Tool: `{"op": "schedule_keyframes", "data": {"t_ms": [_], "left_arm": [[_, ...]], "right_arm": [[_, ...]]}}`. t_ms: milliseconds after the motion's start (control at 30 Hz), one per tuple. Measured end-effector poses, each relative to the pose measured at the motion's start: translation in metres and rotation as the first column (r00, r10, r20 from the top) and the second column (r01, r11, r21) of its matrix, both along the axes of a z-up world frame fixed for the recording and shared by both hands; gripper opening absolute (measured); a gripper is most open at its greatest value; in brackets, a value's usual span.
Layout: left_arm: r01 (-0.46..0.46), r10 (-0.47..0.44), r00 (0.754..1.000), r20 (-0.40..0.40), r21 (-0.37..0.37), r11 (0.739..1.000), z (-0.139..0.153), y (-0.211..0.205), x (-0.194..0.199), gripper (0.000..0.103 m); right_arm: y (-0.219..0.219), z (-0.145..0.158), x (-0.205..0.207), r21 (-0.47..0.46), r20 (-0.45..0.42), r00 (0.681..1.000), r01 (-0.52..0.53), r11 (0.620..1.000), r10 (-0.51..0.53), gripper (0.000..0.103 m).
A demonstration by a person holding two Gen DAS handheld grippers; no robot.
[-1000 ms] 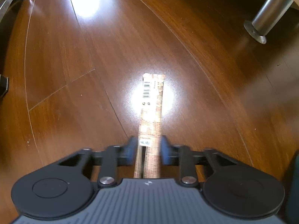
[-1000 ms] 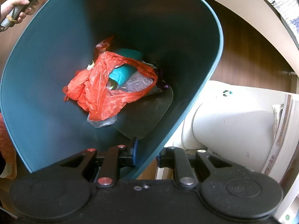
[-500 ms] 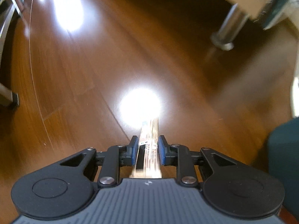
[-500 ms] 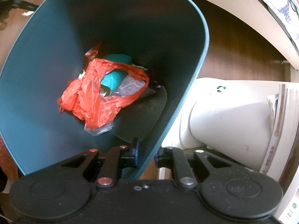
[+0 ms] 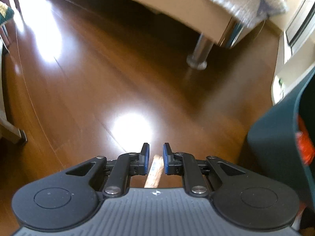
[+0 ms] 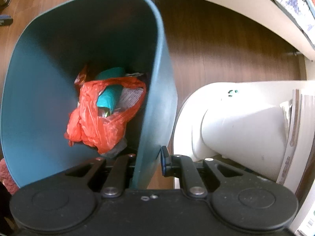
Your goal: Collect trash
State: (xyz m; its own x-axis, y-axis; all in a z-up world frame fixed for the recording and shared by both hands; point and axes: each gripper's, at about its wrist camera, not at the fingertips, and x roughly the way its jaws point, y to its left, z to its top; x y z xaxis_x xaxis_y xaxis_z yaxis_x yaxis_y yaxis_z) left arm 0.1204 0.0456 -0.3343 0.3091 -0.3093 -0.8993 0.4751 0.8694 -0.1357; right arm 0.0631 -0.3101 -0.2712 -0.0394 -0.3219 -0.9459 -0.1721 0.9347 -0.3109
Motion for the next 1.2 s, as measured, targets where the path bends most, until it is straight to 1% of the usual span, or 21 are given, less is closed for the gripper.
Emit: {"op": "schedule_keyframes", "data": {"t_ms": [100, 167, 200, 267, 300, 333, 367, 633, 700, 867, 900, 933, 967, 1033, 1133, 1200], "left_arm": [[0.006, -0.003, 0.997, -0.072, 0.041, 0.999, -0.031, 0.005, 0.001, 0.014], [0.011, -0.004, 0.992, -0.124, 0.054, 0.998, -0.053, 0.007, 0.001, 0.018], [0.017, -0.007, 0.986, -0.164, 0.060, 0.998, -0.066, 0.008, 0.000, 0.026], [0.026, -0.013, 0.979, -0.202, 0.063, 0.998, -0.084, 0.009, -0.002, 0.039], [0.030, -0.014, 0.978, -0.207, 0.073, 0.997, -0.092, 0.008, -0.007, 0.056], [0.028, -0.010, 0.979, -0.202, 0.088, 0.996, -0.100, 0.008, -0.010, 0.068], [0.035, -0.016, 0.981, -0.193, 0.095, 0.995, -0.107, 0.006, -0.013, 0.069], [0.068, -0.034, 0.982, -0.186, 0.182, 0.981, -0.143, -0.018, -0.016, 0.069], [0.066, -0.030, 0.982, -0.184, 0.193, 0.979, -0.147, -0.020, -0.016, 0.068], [0.053, -0.020, 0.989, -0.148, 0.220, 0.974, -0.149, -0.024, -0.020, 0.065], [0.044, -0.013, 0.989, -0.144, 0.218, 0.975, -0.148, -0.025, -0.020, 0.062], [0.036, -0.005, 0.990, -0.140, 0.216, 0.976, -0.147, -0.026, -0.020, 0.056], [0.031, -0.001, 0.990, -0.138, 0.215, 0.976, -0.146, -0.023, -0.017, 0.051], [0.028, 0.001, 0.991, -0.136, 0.213, 0.977, -0.143, -0.026, -0.015, 0.031], [0.027, 0.003, 0.991, -0.135, 0.219, 0.975, -0.138, -0.033, -0.013, 0.025], [0.014, 0.015, 0.991, -0.130, 0.225, 0.974, -0.140, -0.036, -0.012, 0.023]], "right_arm": [[-0.001, 0.000, 0.001, -0.001, -0.002, 1.000, -0.006, 1.000, 0.006, 0.012], [-0.002, 0.001, 0.002, -0.001, -0.006, 1.000, -0.010, 1.000, 0.010, 0.012], [-0.002, 0.001, 0.003, -0.001, -0.008, 1.000, -0.012, 1.000, 0.012, 0.012], [-0.002, 0.002, 0.005, 0.002, -0.009, 1.000, -0.010, 1.000, 0.010, 0.012], [-0.001, 0.002, 0.005, 0.001, -0.010, 1.000, -0.009, 1.000, 0.009, 0.012], [-0.001, 0.002, 0.005, 0.001, -0.011, 1.000, -0.009, 1.000, 0.009, 0.012], [-0.001, 0.002, 0.004, 0.001, -0.013, 1.000, -0.008, 1.000, 0.008, 0.012], [0.000, 0.001, 0.002, 0.002, -0.012, 1.000, -0.011, 1.000, 0.011, 0.012], [0.000, 0.000, 0.001, 0.002, -0.011, 1.000, -0.013, 1.000, 0.013, 0.012], [-0.001, 0.000, 0.001, 0.005, -0.008, 1.000, -0.007, 1.000, 0.007, 0.012], [-0.001, 0.000, 0.001, 0.005, -0.007, 1.000, -0.008, 1.000, 0.008, 0.012], [-0.001, 0.001, 0.001, 0.006, -0.005, 1.000, -0.008, 1.000, 0.008, 0.012], [-0.001, 0.001, 0.001, 0.007, -0.002, 1.000, -0.005, 1.000, 0.005, 0.012], [-0.002, 0.002, 0.001, 0.011, 0.002, 1.000, 0.003, 1.000, -0.003, 0.012], [-0.004, 0.003, 0.000, 0.014, 0.008, 1.000, 0.017, 1.000, -0.017, 0.012], [-0.008, 0.004, -0.002, 0.027, 0.010, 0.999, 0.048, 0.999, -0.048, 0.013]]}}
